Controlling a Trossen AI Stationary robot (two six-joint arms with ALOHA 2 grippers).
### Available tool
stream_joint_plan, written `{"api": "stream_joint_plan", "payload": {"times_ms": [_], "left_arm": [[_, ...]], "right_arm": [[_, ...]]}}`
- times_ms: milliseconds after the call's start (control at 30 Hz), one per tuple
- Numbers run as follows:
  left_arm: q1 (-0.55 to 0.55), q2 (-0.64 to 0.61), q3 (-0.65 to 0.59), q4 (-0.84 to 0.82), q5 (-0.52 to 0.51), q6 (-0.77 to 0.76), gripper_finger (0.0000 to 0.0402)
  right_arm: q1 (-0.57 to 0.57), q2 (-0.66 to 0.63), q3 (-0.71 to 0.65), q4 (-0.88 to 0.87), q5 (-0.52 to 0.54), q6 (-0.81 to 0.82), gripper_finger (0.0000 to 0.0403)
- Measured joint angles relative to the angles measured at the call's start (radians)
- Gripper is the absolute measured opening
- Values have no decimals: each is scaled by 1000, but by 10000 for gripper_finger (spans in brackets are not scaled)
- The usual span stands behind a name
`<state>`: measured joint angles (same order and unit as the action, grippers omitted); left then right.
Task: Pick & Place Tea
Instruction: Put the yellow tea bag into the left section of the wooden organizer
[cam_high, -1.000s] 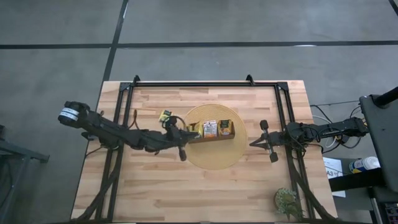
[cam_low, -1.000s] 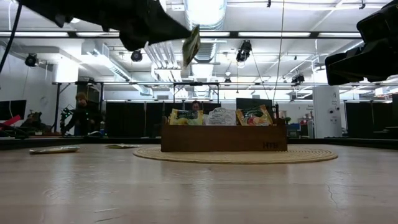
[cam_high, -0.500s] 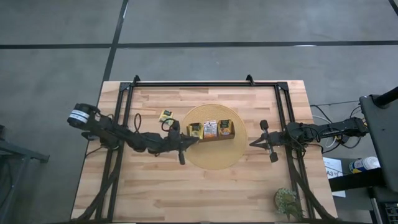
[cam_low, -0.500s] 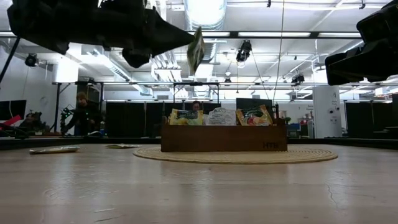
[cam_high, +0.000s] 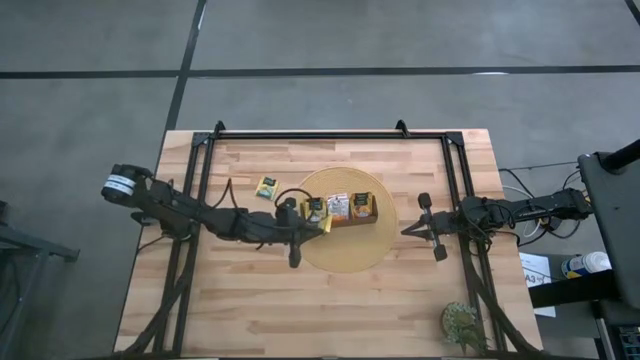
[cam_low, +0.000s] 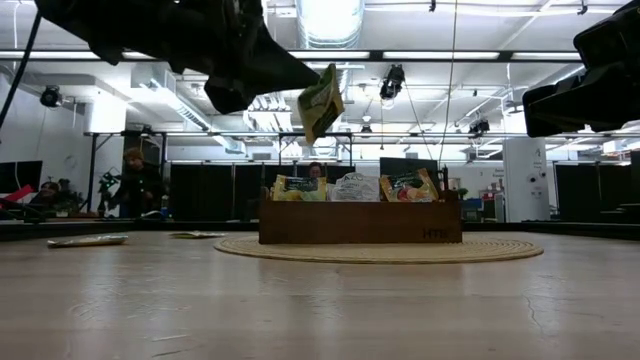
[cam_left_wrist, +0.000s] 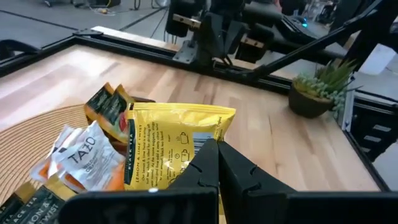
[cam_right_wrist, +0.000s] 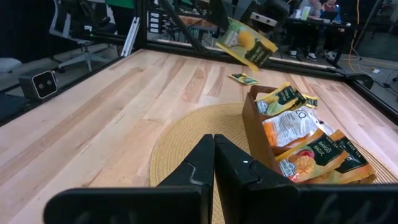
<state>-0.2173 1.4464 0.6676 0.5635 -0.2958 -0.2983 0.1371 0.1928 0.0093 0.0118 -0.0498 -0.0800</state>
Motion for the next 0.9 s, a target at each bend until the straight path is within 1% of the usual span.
{"api": "stream_joint_plan", "payload": {"times_ms": [133, 367, 600, 900], "left_arm": [[0, 0, 0, -7, 15, -2, 0], [5, 0, 2, -33, 160, -58, 0], [4, -1, 17, -1, 180, -32, 0], [-21, -1, 17, 91, 187, 24, 0]], "right_arm": [[0, 0, 0, 0, 0, 0, 8], [0, 0, 0, 0, 0, -1, 9], [0, 0, 0, 0, 0, -1, 9], [0, 0, 0, 0, 0, -1, 9]]}}
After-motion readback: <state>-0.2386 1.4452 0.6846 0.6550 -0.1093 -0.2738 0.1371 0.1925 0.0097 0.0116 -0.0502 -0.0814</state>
